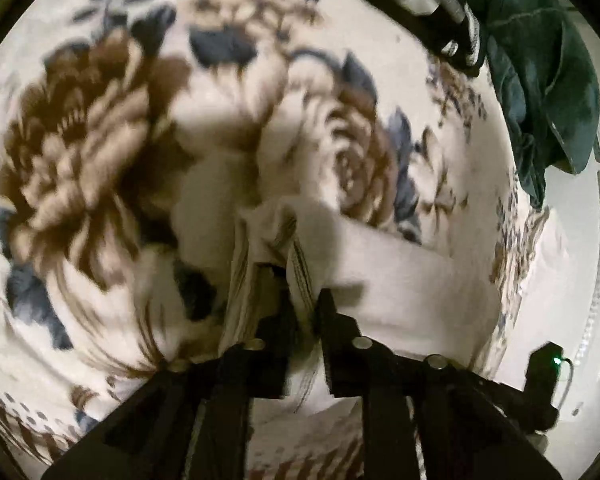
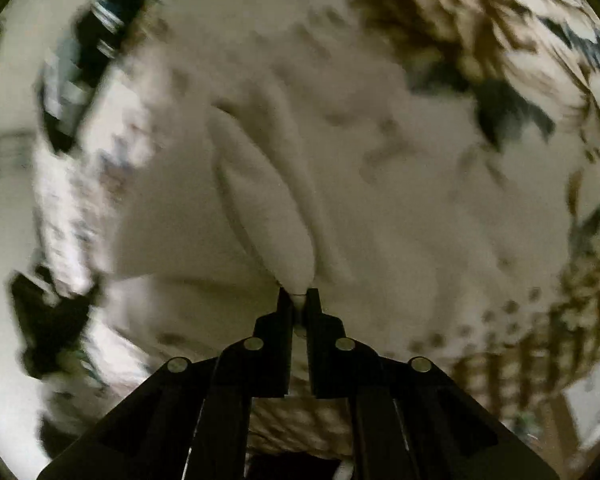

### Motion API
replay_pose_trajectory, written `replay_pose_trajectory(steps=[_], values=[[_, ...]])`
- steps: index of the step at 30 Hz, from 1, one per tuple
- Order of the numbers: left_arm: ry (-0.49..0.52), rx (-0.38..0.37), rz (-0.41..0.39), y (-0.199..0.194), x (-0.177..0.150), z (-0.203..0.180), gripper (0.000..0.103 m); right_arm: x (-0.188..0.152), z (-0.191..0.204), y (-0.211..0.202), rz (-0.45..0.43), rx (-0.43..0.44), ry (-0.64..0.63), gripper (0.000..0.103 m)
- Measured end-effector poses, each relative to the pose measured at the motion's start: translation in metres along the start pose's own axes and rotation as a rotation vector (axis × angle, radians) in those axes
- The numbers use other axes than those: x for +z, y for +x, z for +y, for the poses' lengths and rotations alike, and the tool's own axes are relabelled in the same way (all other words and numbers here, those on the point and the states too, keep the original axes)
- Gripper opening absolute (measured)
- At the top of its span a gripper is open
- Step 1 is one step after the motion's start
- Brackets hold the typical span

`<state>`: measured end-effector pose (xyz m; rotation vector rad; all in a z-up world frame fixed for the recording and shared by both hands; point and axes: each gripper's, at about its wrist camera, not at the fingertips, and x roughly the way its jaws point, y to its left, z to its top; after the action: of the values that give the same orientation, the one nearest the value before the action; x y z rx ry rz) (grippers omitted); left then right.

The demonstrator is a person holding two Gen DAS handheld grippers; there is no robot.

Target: Fold small clothes

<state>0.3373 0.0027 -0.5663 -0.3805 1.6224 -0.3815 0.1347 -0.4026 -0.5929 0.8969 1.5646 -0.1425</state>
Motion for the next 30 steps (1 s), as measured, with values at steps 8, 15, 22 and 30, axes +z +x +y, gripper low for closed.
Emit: replay_pose_trajectory(steps=[8,15,22,30], values=[[-0.099,-0.096,-0.031,-0.014,0.008,0.009,0.046,0.032,0.009,-0.033,-0.174,0.190,0.009,0.059],[-0.063,0.008,-0.085,0.021,0.044,-0.001,0.024,0.096,0.036,-0.005,-0.183,0.189,0.062,0.009],[-0.062,-0.068,-0.021,0.010,0.045,0.006,0.037,0.109,0.045,-0.002,-0.161,0.122,-0.012,0.025],[-0.121,-0.215,-0.033,0.017,0.010,0.046,0.072,0.089,0.001,0.021,-0.049,0.303,-0.023,0.073]])
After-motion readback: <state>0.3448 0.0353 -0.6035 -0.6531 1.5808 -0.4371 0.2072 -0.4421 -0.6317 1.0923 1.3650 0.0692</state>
